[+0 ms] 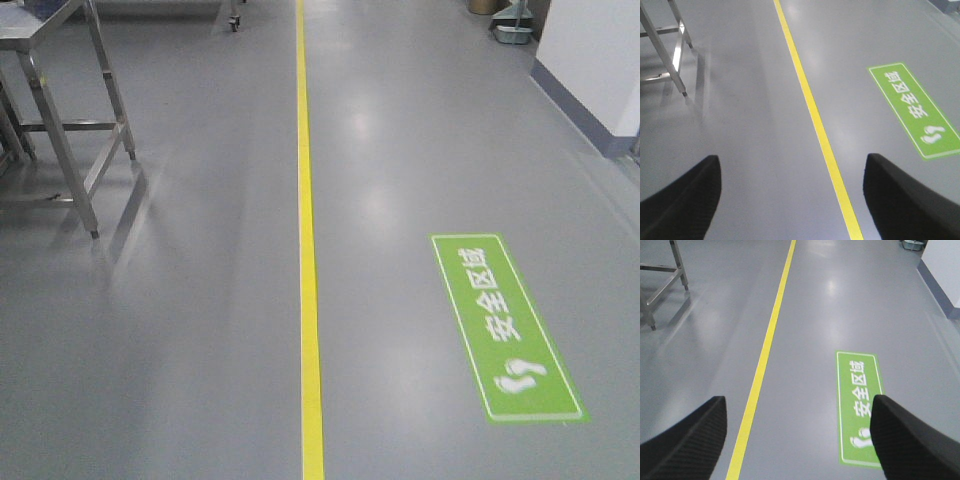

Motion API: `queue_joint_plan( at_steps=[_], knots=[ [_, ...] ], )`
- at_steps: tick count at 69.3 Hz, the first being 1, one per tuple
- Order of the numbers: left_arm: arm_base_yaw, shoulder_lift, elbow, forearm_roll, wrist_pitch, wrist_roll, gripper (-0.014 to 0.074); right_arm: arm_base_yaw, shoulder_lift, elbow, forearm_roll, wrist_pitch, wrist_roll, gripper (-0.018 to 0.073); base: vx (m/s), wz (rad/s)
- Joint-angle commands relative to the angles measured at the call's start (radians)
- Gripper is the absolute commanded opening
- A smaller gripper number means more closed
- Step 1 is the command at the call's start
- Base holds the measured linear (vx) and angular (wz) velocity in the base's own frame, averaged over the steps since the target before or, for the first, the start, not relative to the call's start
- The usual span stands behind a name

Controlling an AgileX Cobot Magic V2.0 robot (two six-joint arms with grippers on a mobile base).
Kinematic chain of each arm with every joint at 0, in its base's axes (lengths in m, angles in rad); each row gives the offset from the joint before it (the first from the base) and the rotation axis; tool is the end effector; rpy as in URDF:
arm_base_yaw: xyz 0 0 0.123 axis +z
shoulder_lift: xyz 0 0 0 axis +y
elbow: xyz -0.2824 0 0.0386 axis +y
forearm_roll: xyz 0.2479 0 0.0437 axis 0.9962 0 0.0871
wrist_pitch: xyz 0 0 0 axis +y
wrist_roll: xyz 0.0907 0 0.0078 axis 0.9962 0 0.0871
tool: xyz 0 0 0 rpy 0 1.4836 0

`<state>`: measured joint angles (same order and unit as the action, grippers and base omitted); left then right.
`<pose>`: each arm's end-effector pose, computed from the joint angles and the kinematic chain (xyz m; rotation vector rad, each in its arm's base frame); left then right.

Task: Move and align brake pads A on conveyor
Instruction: 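Drive along the yellow floor line down the corridor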

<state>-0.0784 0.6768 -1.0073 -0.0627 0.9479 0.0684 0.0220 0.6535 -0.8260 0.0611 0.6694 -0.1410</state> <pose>0.1021 -0.0127 0.4057 0.1463 2.0953 -0.0815 0.1193 0.0061 0.3747 -0.1384 1.9744 -0.0087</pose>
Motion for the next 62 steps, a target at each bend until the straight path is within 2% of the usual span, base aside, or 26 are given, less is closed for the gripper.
queue_joint_plan(
  at_steps=[1, 62],
  knots=[
    [-0.006, 0.004, -0.02, -0.008, -0.064, 0.0, 0.054, -0.004, 0.005, -0.027, -0.003, -0.061, -0.01, 0.0558, 0.77, 0.13],
    [-0.006, 0.004, -0.019, -0.008, -0.064, 0.0, 0.054, -0.004, 0.005, -0.027, -0.004, -0.045, -0.01, 0.0558, 0.78, 0.01]
  ],
)
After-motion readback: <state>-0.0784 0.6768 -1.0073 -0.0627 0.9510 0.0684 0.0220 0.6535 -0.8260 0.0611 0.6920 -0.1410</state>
